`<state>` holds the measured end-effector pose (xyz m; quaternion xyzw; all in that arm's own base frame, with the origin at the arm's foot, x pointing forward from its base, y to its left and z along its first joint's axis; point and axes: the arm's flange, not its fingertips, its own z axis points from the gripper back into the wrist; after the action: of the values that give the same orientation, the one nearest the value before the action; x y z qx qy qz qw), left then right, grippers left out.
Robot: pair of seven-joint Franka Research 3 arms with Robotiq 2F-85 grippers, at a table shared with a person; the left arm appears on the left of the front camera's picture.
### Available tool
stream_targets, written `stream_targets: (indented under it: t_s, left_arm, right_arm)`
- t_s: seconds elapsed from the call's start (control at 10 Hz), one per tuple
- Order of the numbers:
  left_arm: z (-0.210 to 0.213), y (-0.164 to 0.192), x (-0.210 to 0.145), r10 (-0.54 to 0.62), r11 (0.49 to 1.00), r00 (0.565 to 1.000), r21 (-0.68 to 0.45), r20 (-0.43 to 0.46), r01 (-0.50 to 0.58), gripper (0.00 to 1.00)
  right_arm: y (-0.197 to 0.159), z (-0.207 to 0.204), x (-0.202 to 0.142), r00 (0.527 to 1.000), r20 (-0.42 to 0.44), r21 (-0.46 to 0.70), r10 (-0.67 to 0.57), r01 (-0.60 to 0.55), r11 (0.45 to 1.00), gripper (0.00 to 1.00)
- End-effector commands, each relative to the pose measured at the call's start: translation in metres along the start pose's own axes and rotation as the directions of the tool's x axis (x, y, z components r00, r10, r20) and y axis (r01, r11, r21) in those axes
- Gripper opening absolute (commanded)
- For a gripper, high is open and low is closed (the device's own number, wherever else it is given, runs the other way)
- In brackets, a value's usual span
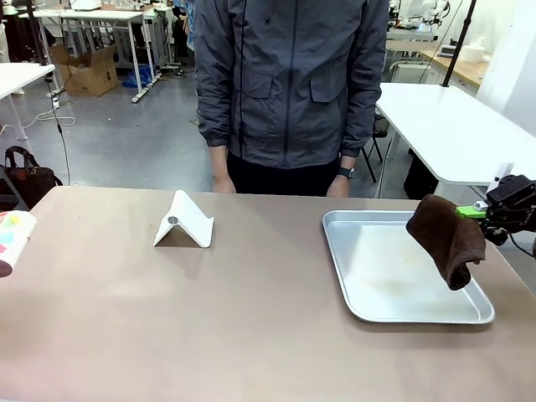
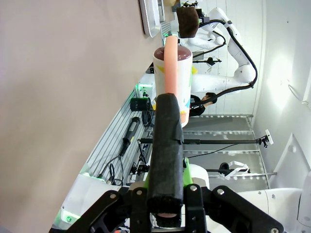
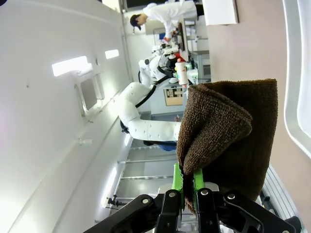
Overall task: Clean the surface of the table.
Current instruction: Return the Lint Roller and towel to their original positions.
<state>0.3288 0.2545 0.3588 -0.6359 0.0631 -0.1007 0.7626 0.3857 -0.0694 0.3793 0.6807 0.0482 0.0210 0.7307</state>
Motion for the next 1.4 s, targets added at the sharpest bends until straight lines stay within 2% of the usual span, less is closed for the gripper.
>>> stream_targets:
  t_s: [0.0,0.3,0.4,0.5,0.6,0.7,0.8,0.9,1.1,1.3]
  left_arm:
    - [-0.002,-0.004,-0.003,0.001,1.000,1.000,0.002,-0.007,-0.001,0.22]
    - [-0.002,-0.004,-0.003,0.001,1.000,1.000,0.002,-0.007,-0.001,0.22]
    - [0.000,0.000,0.000,0.000,1.000,1.000,0.000,0.000,0.000,0.22]
    - [-0.016,-0.022,0.000,-0.033,0.999,0.999,-0.020,-0.009,0.033,0.22]
    - [-0.035,-0.040,0.007,-0.040,0.999,0.999,0.000,-0.026,0.040,0.22]
    - [-0.055,-0.058,0.018,-0.011,0.999,0.999,0.047,-0.037,0.013,0.22]
    - [-0.078,-0.074,0.033,0.037,0.995,0.998,0.090,-0.053,-0.033,0.22]
    - [-0.104,-0.091,0.051,0.056,0.990,0.998,0.132,-0.031,-0.051,0.22]
    - [-0.154,-0.124,0.086,0.058,0.983,0.995,0.171,0.085,-0.072,0.22]
    - [-0.196,-0.149,0.117,0.045,0.949,0.990,0.303,0.132,-0.083,0.22]
  right_arm:
    - [0.005,0.000,0.002,1.000,-0.008,0.003,-0.002,0.002,1.000,0.00]
    - [0.005,0.000,0.002,1.000,-0.008,0.003,-0.002,0.002,1.000,0.00]
    - [0.000,0.000,0.000,1.000,0.000,0.000,0.000,0.000,1.000,0.09]
    - [0.008,-0.017,0.013,1.000,-0.016,-0.018,-0.018,0.018,1.000,0.09]
    - [0.019,-0.037,0.028,0.999,-0.039,-0.033,0.010,-0.012,0.999,0.09]
    - [0.031,-0.059,0.042,0.998,0.045,-0.009,0.034,-0.033,0.999,0.09]
    - [0.039,-0.083,0.056,0.998,0.052,-0.029,0.040,-0.039,0.999,0.09]
    - [0.048,-0.114,0.076,0.998,0.054,-0.082,0.027,-0.023,0.996,0.09]
    - [0.058,-0.172,0.120,1.000,0.025,-0.175,-0.002,0.006,0.985,0.09]
    - [0.051,-0.237,0.158,0.998,0.033,-0.307,-0.054,0.062,0.950,0.09]
